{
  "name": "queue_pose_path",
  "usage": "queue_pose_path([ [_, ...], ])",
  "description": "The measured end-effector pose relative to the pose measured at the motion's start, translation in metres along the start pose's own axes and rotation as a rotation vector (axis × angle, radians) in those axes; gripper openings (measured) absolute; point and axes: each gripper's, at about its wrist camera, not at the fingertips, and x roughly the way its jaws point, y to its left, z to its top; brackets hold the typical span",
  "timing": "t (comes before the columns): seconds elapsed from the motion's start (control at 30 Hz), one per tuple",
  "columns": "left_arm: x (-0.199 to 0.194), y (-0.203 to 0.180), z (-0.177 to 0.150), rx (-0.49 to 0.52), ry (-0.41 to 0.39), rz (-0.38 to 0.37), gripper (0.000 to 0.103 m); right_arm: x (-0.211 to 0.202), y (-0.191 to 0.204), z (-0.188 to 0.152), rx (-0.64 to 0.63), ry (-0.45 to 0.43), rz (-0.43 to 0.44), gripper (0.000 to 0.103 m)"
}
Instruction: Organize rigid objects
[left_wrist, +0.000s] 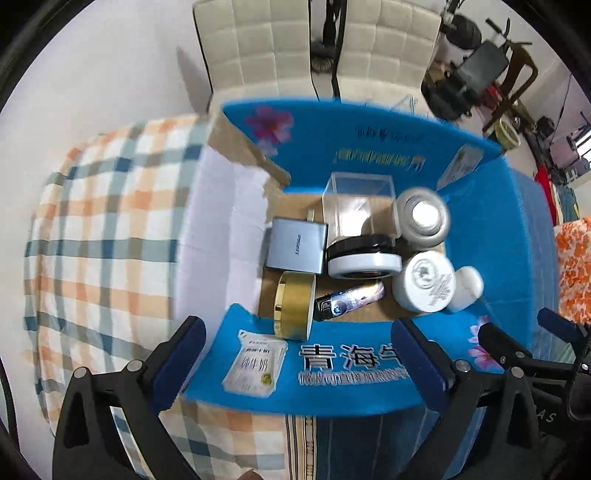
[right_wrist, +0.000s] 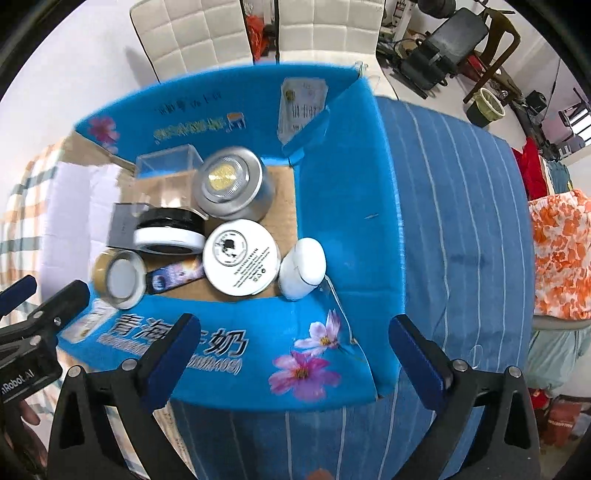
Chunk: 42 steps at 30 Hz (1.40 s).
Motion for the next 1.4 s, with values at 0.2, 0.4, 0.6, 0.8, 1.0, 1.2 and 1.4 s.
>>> queue_pose_path([
  [0.2, -0.076, -0.005, -0.016, 0.001, -0.112, 0.020, 0.103, -0.075, -0.009, -0.024, 0.011, -0.112, 0.056, 0.103],
  [0.4, -0.151, -0.009, -0.037, 0.002, -0.236, 0.020, 0.103, -0.162, -0.021, -0.059, 0.017, -0.219, 0.113, 0.103],
  [0.6, -0.195, -0.008, -0.053, -0.018, -0.294, 0.019, 0.103, -0.224, -0.030, -0.089, 0.005, -0.307, 0.119, 0.103],
  [0.8, -0.220, -0.013, -0.071, -0.008, -0.310, 0.014, 0.103, -0.258, -0.035, -0.112, -0.010, -0.336, 0.136, 0.103],
  [1.0, -0.233, -0.022, -0.083, 0.008, -0.324, 0.017, 0.103, -0.271, -0.038, -0.123, -0.024, -0.335, 0.152, 0.103],
  [1.2, -0.234, -0.026, -0.084, 0.013, -0.339, 0.031, 0.103, -0.278, -0.039, -0.122, -0.032, -0.374, 0.120, 0.103],
  [1.4, -0.229, -0.025, -0.080, 0.005, -0.348, 0.054, 0.103, -0.274, -0.041, -0.113, -0.022, -0.391, 0.086, 0.103],
])
